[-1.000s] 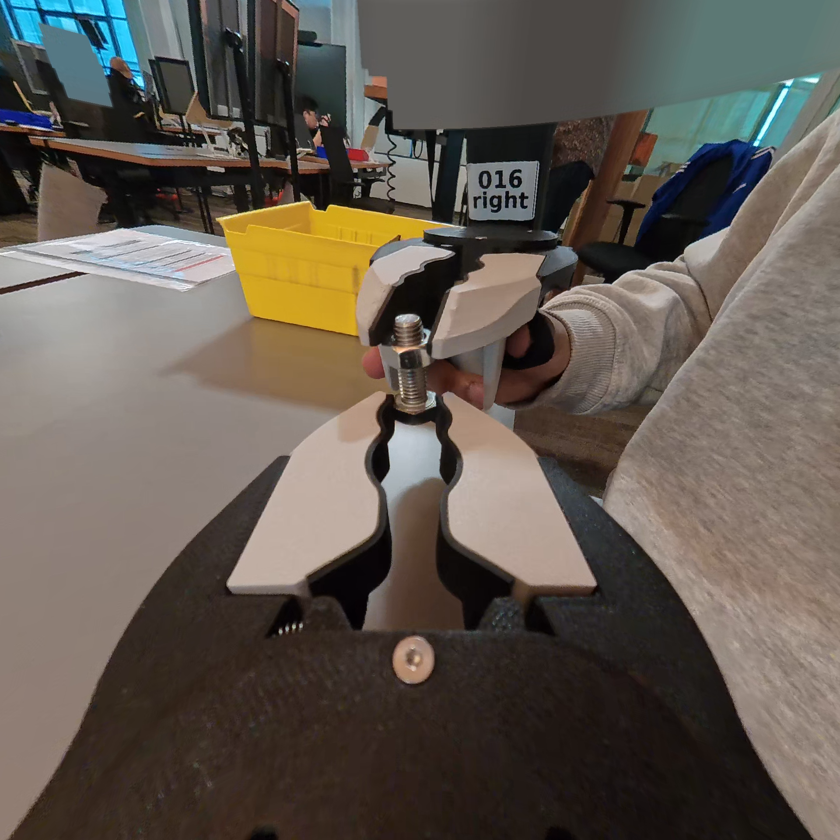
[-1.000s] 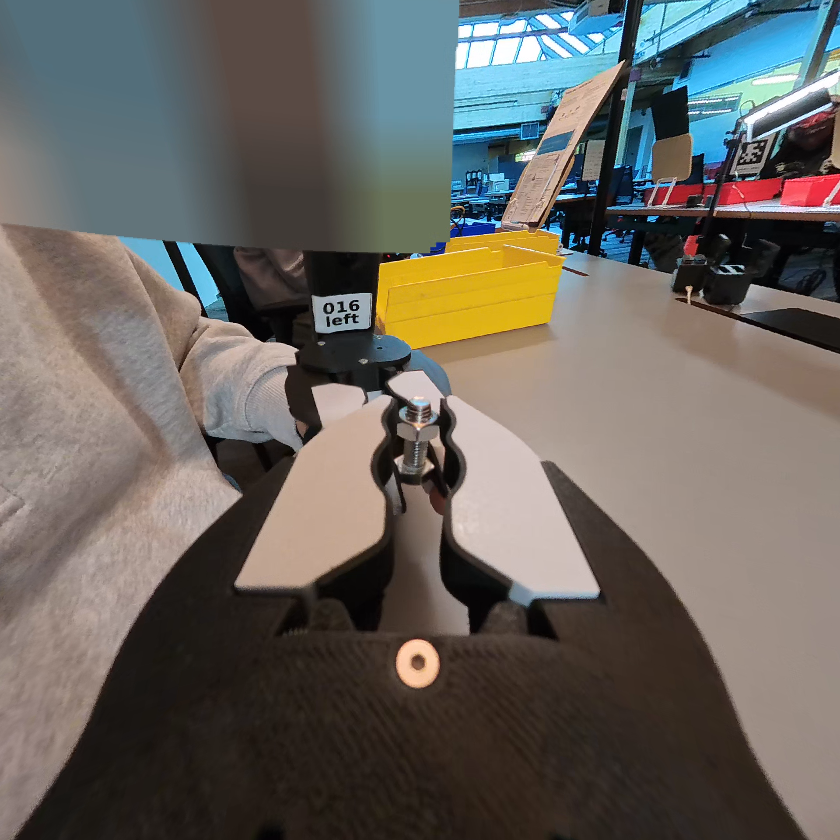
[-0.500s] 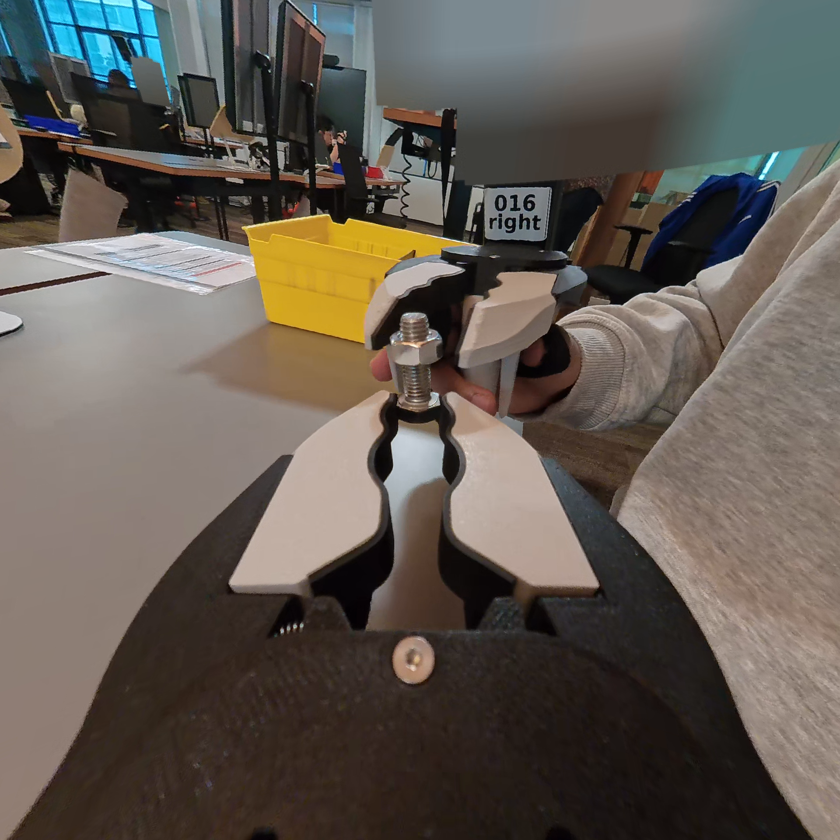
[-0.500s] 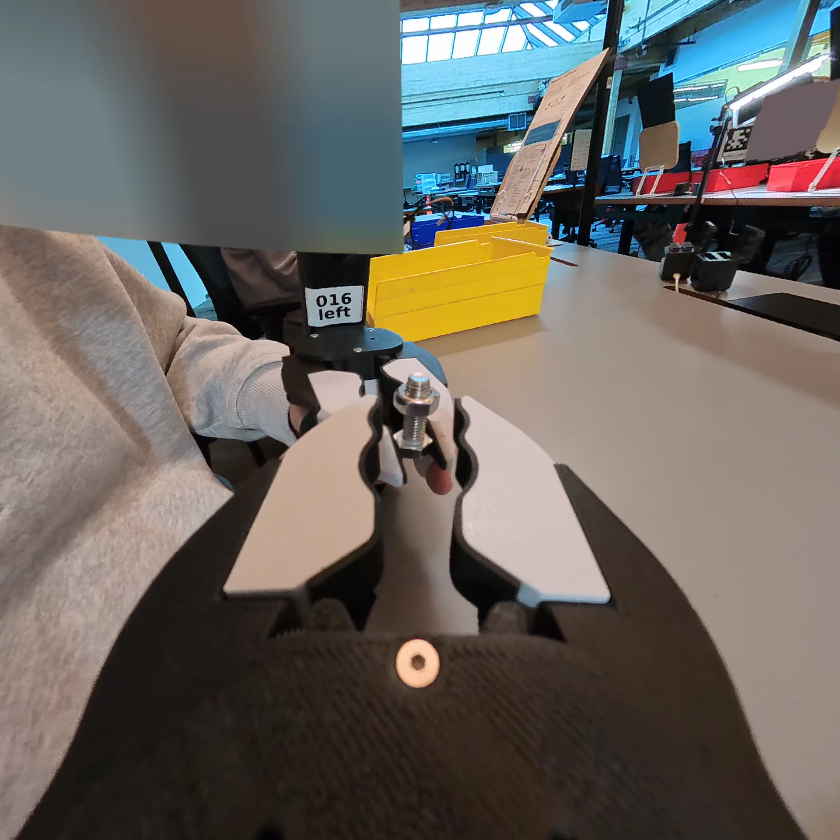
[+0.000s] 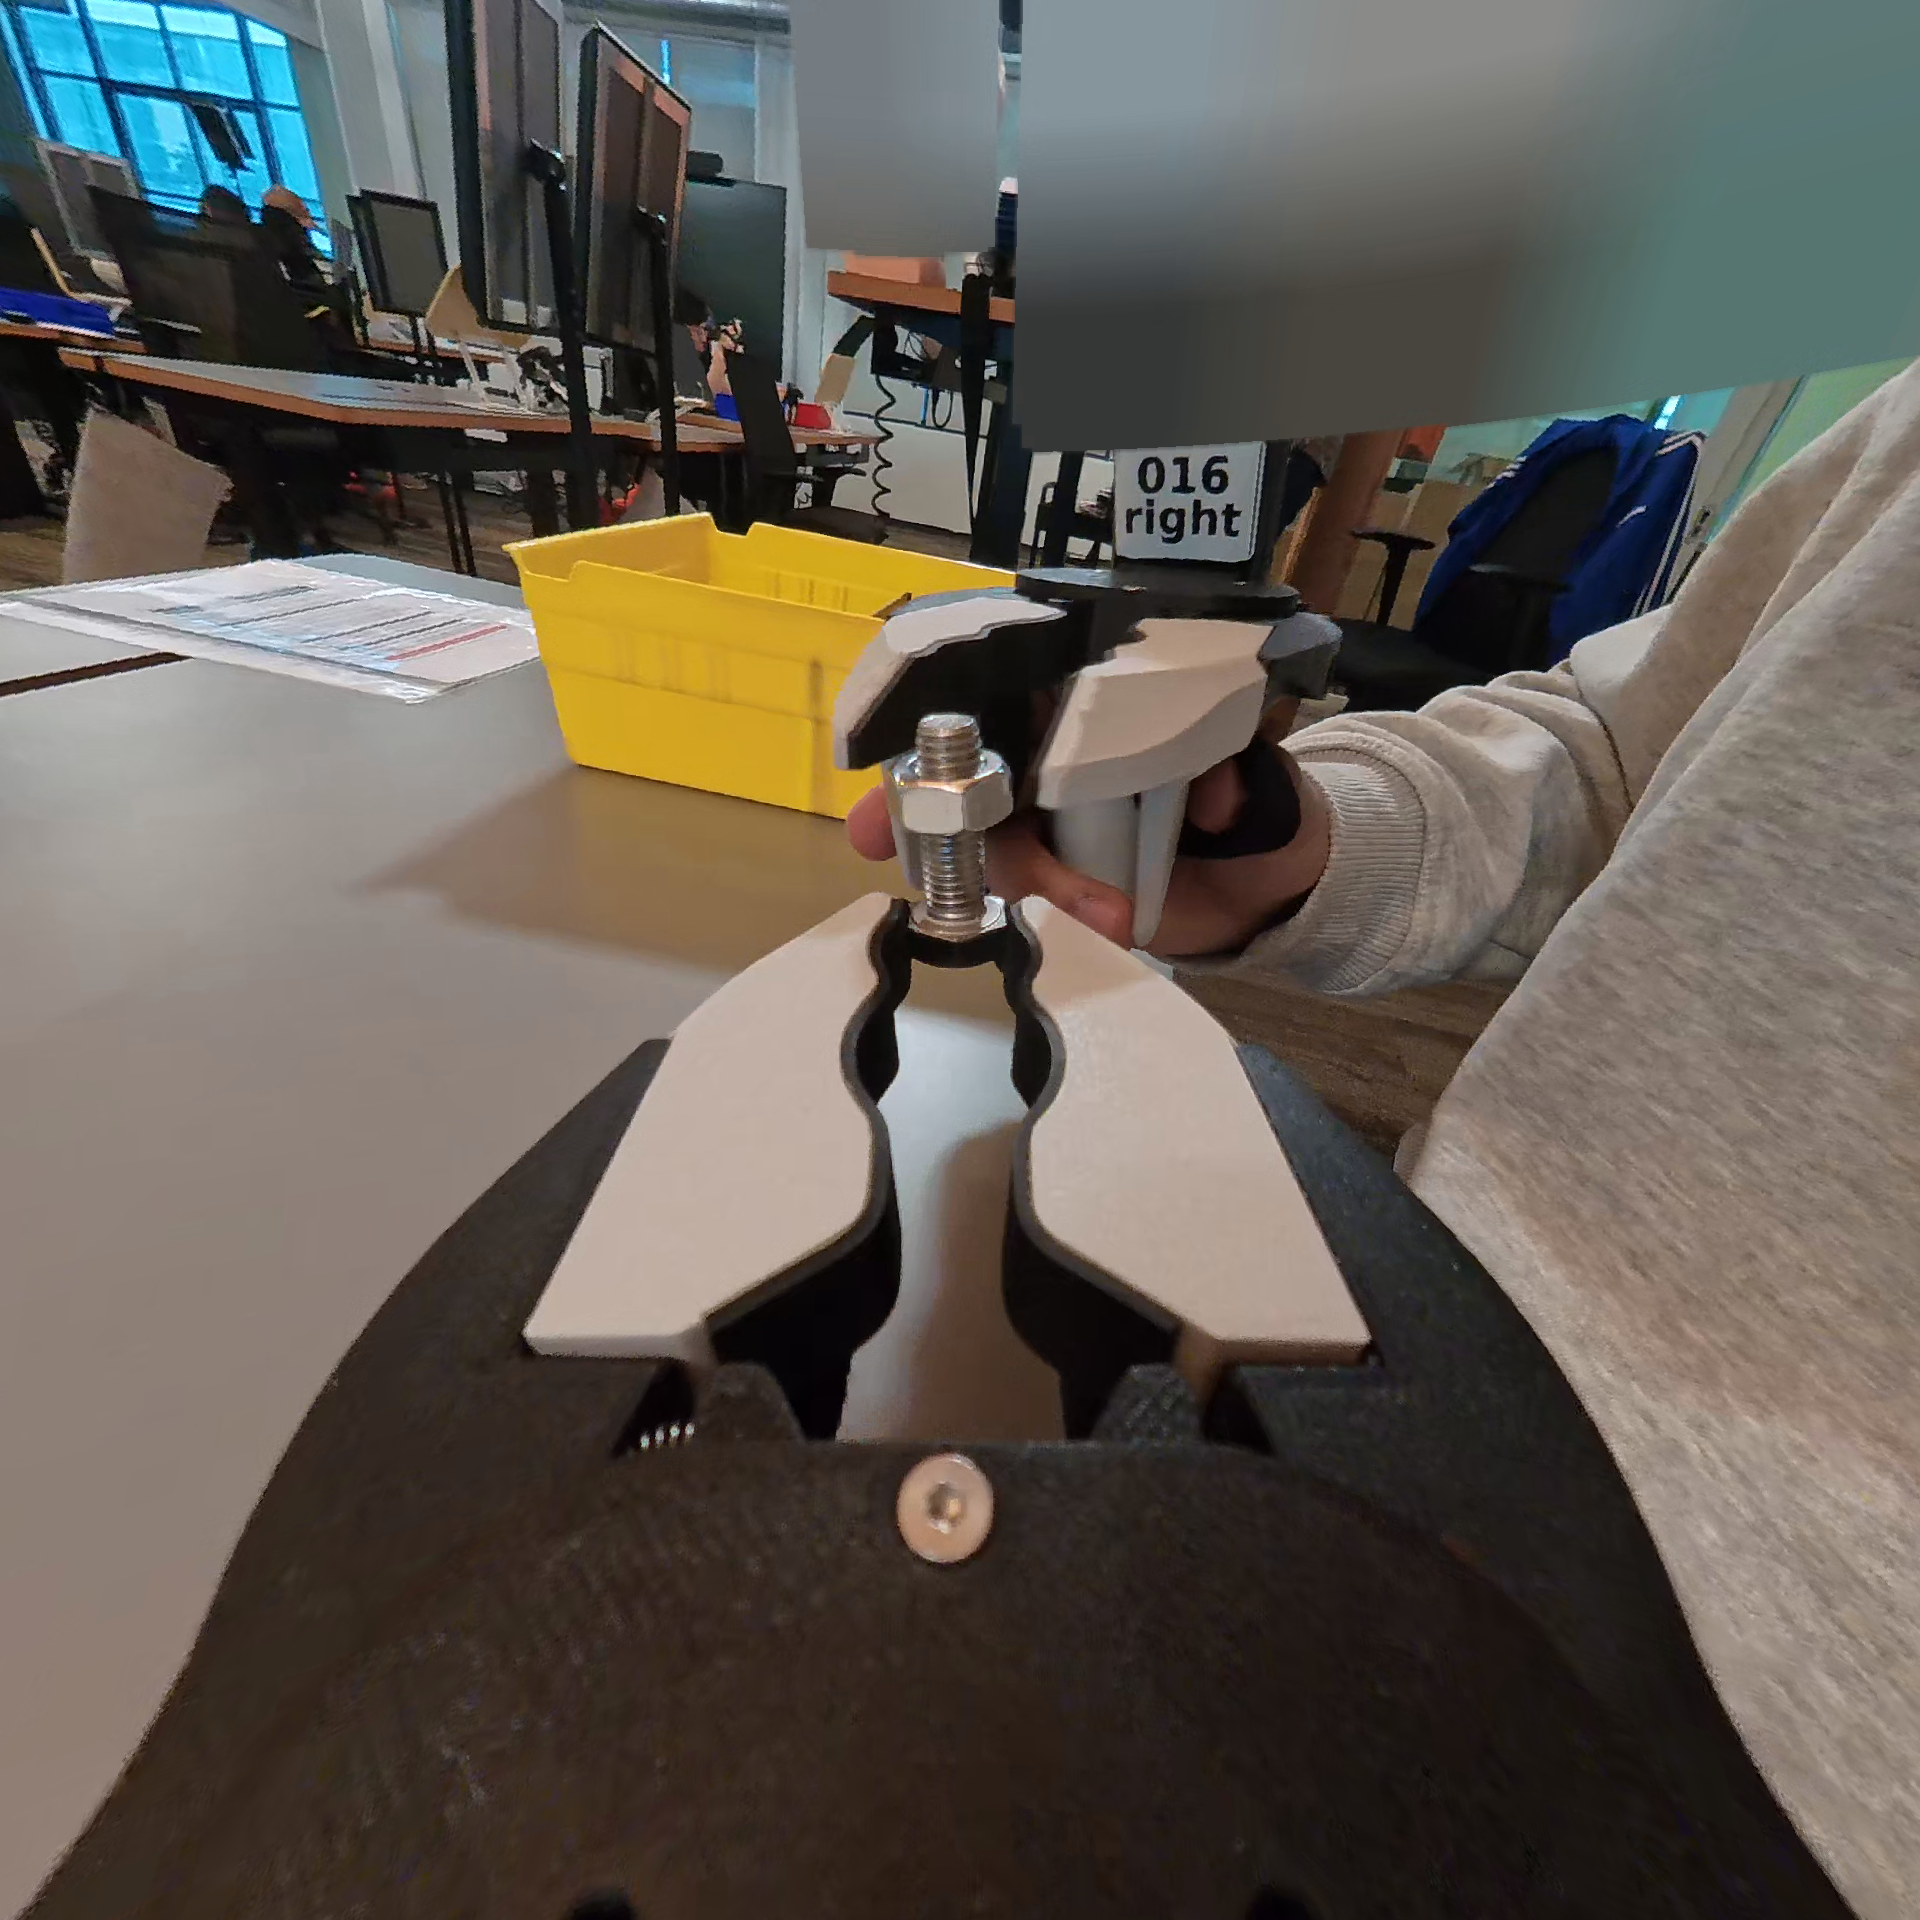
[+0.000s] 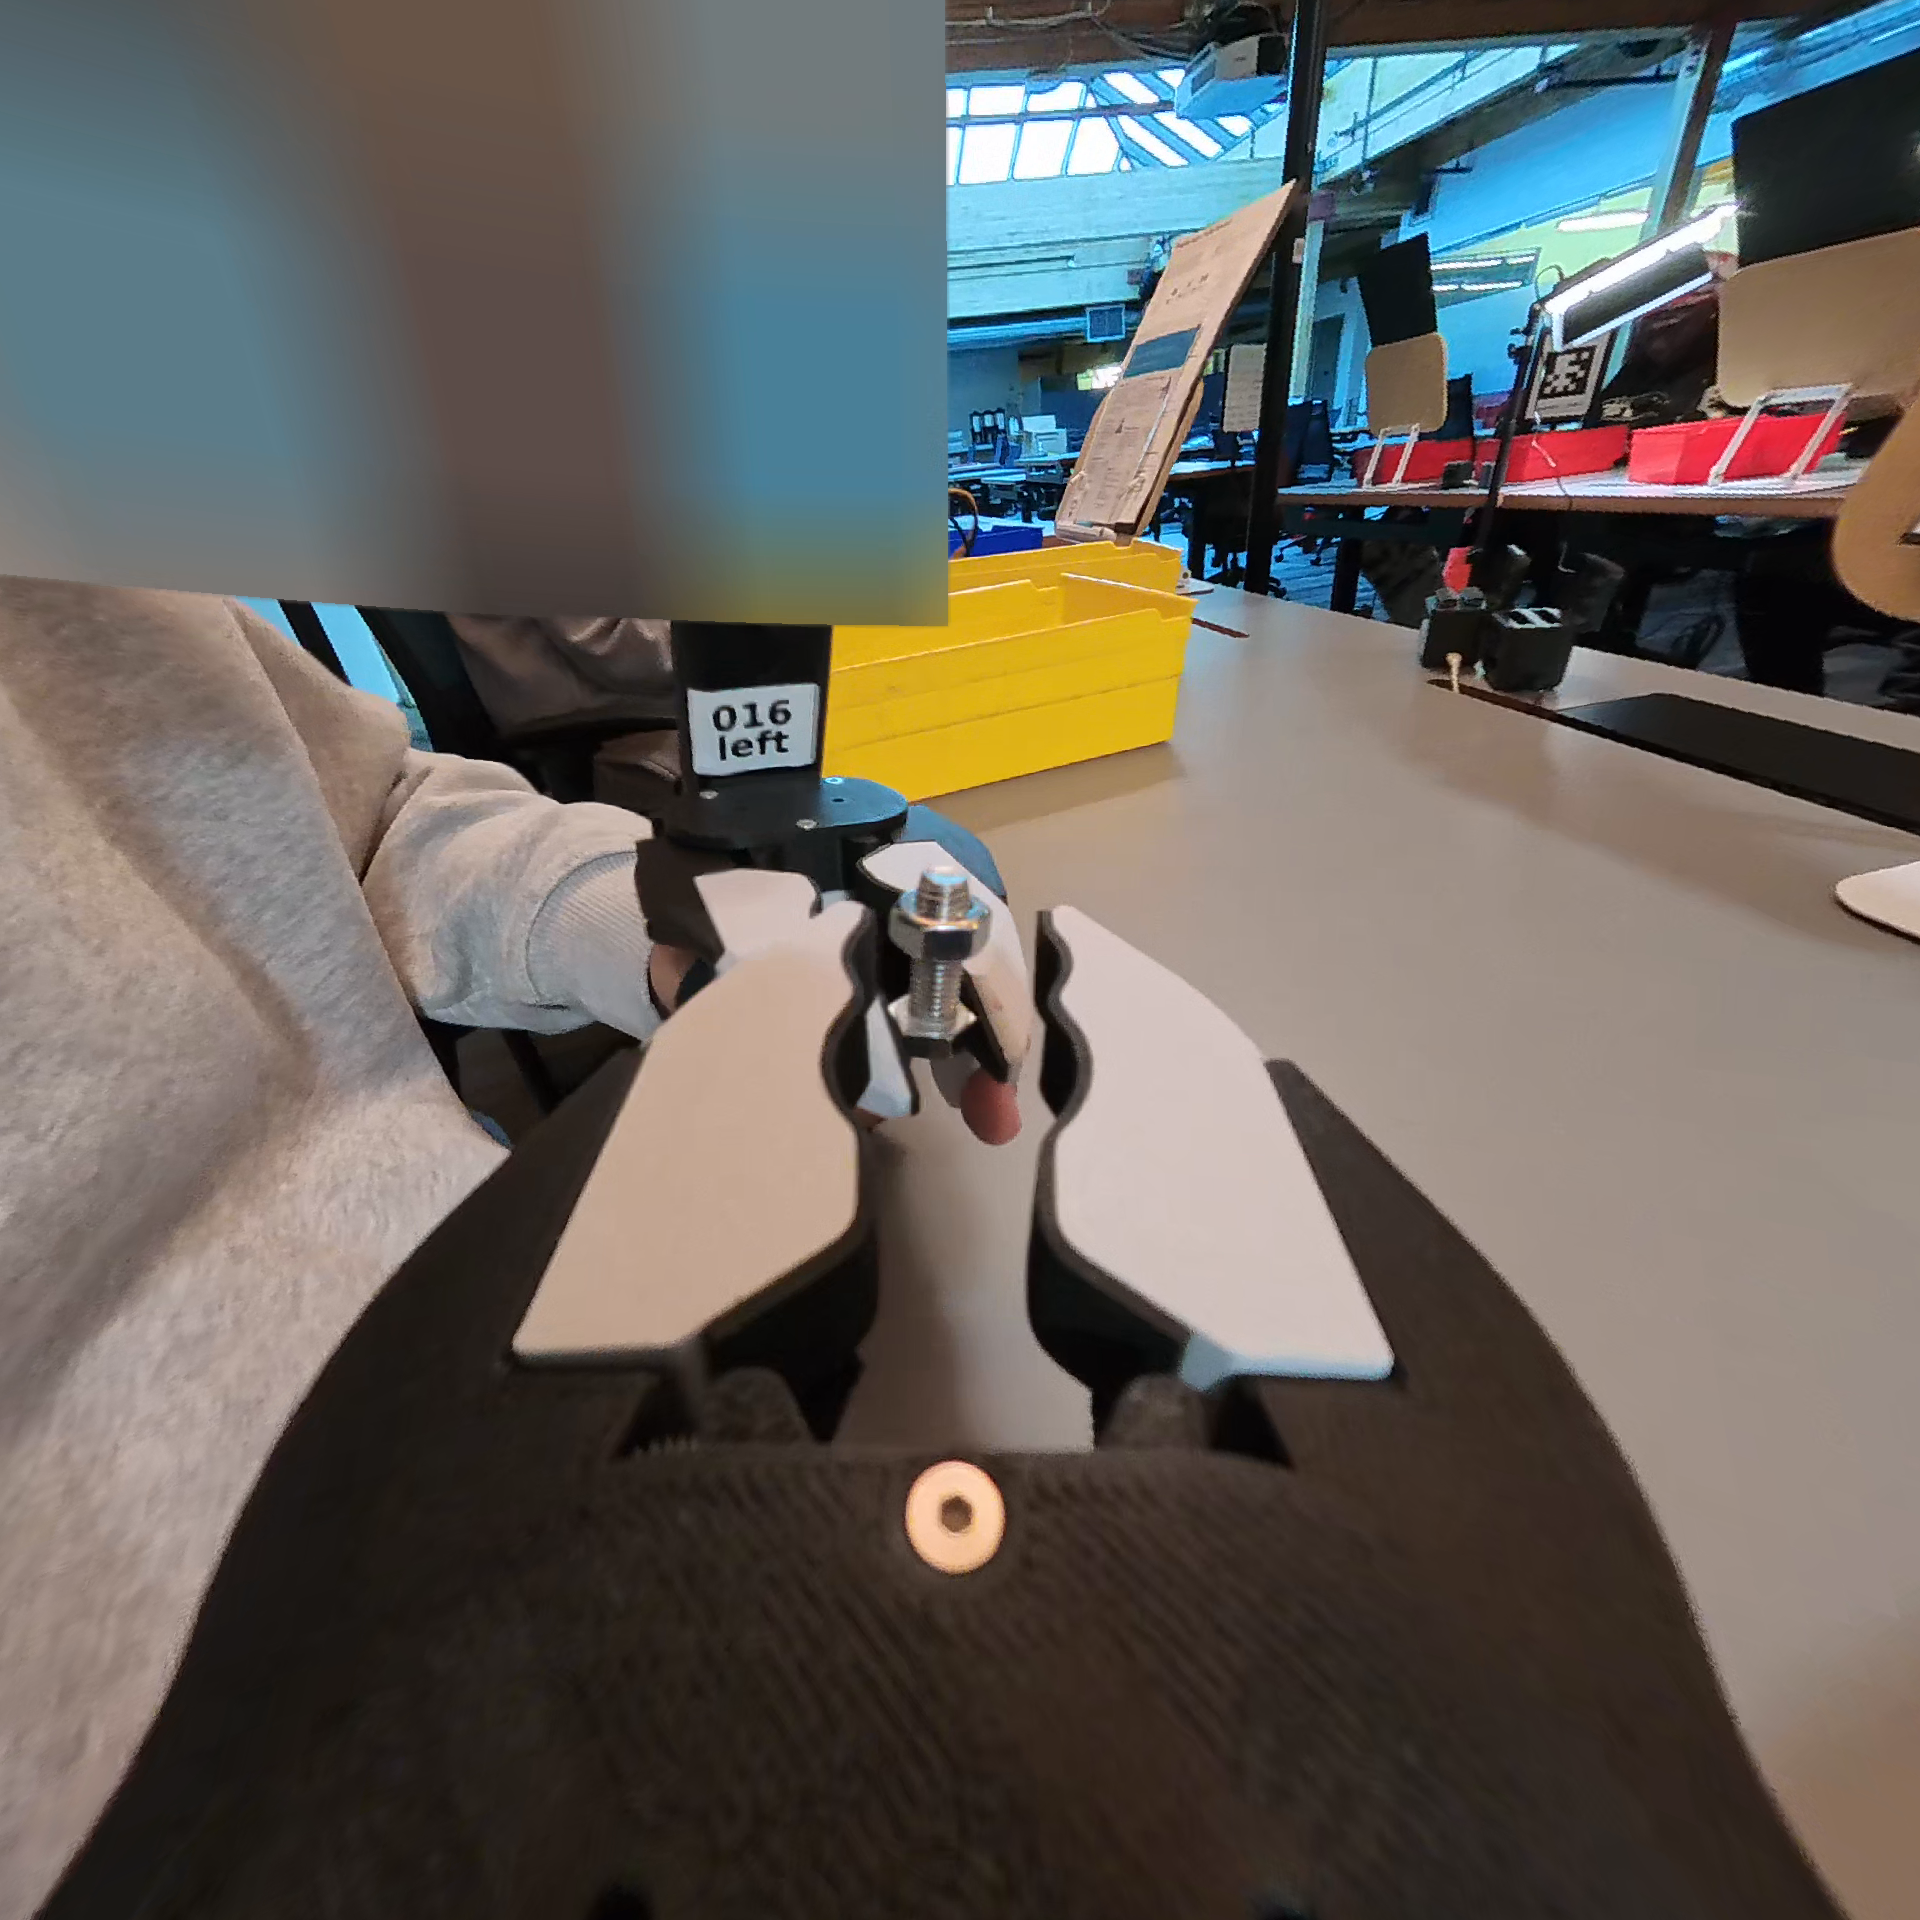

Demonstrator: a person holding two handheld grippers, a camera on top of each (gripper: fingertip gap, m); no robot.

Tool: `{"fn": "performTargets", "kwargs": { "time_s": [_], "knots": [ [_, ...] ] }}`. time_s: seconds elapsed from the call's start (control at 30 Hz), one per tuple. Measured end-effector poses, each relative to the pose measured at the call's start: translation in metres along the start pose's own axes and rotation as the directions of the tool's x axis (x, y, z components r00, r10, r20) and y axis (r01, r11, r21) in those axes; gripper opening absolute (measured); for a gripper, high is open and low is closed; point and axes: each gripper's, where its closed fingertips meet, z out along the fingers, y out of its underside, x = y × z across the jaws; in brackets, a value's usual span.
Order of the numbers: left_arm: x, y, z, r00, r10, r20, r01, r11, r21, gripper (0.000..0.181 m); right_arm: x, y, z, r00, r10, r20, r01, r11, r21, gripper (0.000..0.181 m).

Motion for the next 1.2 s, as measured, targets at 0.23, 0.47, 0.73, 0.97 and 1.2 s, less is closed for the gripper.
{"fn": "performTargets", "kwargs": {
  "time_s": [0.23,0.47,0.73,0.97,1.2],
  "knots": [
    [-0.004,-0.004,-0.002,1.000,-0.020,0.008,0.020,1.000,0.023,0.017,0.013,0.000,-0.008,0.999,0.031,-0.035,-0.031,1.000,0.006,0.022],
    [-0.003,-0.001,-0.001,1.000,-0.008,0.014,0.008,1.000,0.010,0.017,0.001,0.002,0.003,0.998,-0.055,-0.043,0.054,0.998,-0.026,0.030],
    [-0.008,-0.004,-0.004,0.999,-0.021,0.028,0.020,1.000,0.023,0.018,0.013,-0.002,-0.007,0.998,0.019,-0.062,-0.018,1.000,0.006,0.013],
    [-0.002,0.000,-0.001,1.000,0.002,0.016,-0.002,1.000,0.004,0.018,-0.002,0.001,0.002,0.999,-0.034,-0.036,0.033,0.999,-0.021,0.026],
    [-0.006,-0.003,-0.003,1.000,-0.013,0.025,0.012,1.000,0.021,0.017,0.005,0.001,-0.005,0.999,-0.013,-0.045,0.012,1.000,-0.020,0.009]
  ]
}}
